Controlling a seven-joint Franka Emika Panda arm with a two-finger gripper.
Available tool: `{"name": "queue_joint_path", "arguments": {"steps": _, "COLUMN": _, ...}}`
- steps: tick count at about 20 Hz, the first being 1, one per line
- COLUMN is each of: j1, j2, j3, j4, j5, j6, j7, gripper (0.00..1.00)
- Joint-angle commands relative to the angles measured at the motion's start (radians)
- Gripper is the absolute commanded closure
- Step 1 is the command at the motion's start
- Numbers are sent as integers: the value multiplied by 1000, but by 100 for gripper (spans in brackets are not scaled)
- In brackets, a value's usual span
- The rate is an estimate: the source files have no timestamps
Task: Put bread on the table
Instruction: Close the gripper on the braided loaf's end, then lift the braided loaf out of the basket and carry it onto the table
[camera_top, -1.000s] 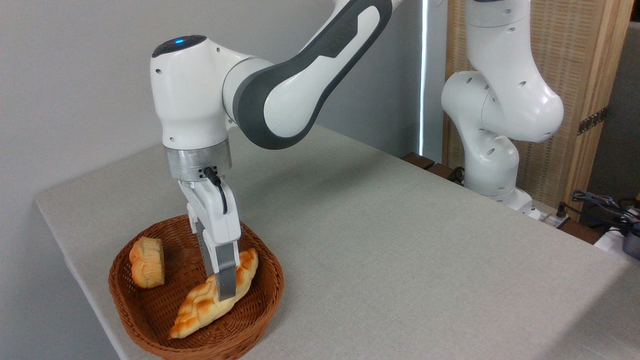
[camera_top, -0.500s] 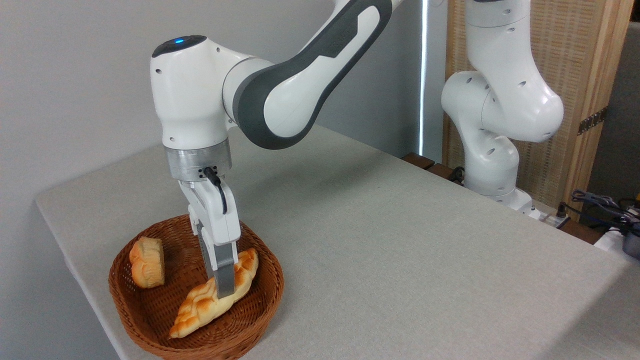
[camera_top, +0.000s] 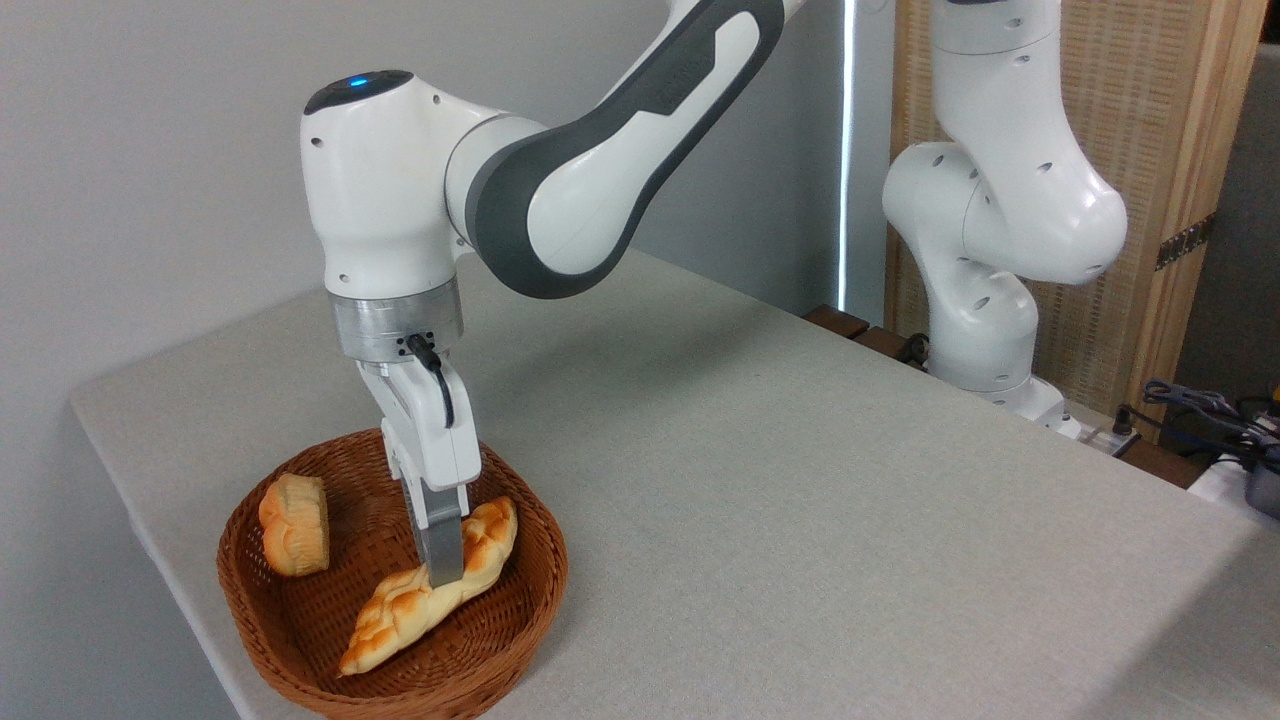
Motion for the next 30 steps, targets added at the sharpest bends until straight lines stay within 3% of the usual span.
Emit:
{"name": "queue_joint_path", "arguments": {"steps": 1, "j1": 1, "j2": -9, "j3": -1, "j4": 2, "j5": 4, "j6": 14, "j7": 4, "gripper": 93}}
{"name": "queue_joint_path", "arguments": {"steps": 3, "j1": 1, "j2": -14, "j3": 0, "j4": 8, "j5": -24, "j6": 14, "j7": -2, "gripper": 93}}
{"name": "queue_joint_path", "arguments": {"steps": 8, "j1": 3, "j2": -29, "j3": 13, "j4": 33, "j5": -189, "j6": 10, "j7": -8, "gripper": 93}}
{"name": "queue_joint_path", "arguments": {"steps": 13, "j1": 4, "j2": -54, "j3": 26, "j4": 33, "j5": -245, "j6": 6, "j7": -26, "gripper": 93}}
{"name": "queue_joint_path", "arguments": {"steps": 16, "j1": 4, "j2": -72, "j3": 31, "j4": 33, "j5": -253, "j6": -18, "j7": -28, "gripper": 93}}
{"name": "queue_joint_path", "arguments": {"steps": 24, "j1": 4, "j2": -198, "j3": 52, "j4": 10, "j5": -249, "j6": -272, "j7": -10, "gripper": 93}}
{"name": "queue_joint_path", "arguments": {"steps": 28, "j1": -5, "j2": -330, "j3": 49, "j4": -119, "j5": -246, "j6": -331, "j7": 12, "gripper": 93}}
{"name": "queue_joint_path", "arguments": {"steps": 30, "j1": -31, "j2": -397, "j3": 49, "j4": -189, "j5": -246, "j6": -330, "j7": 24, "gripper": 93}}
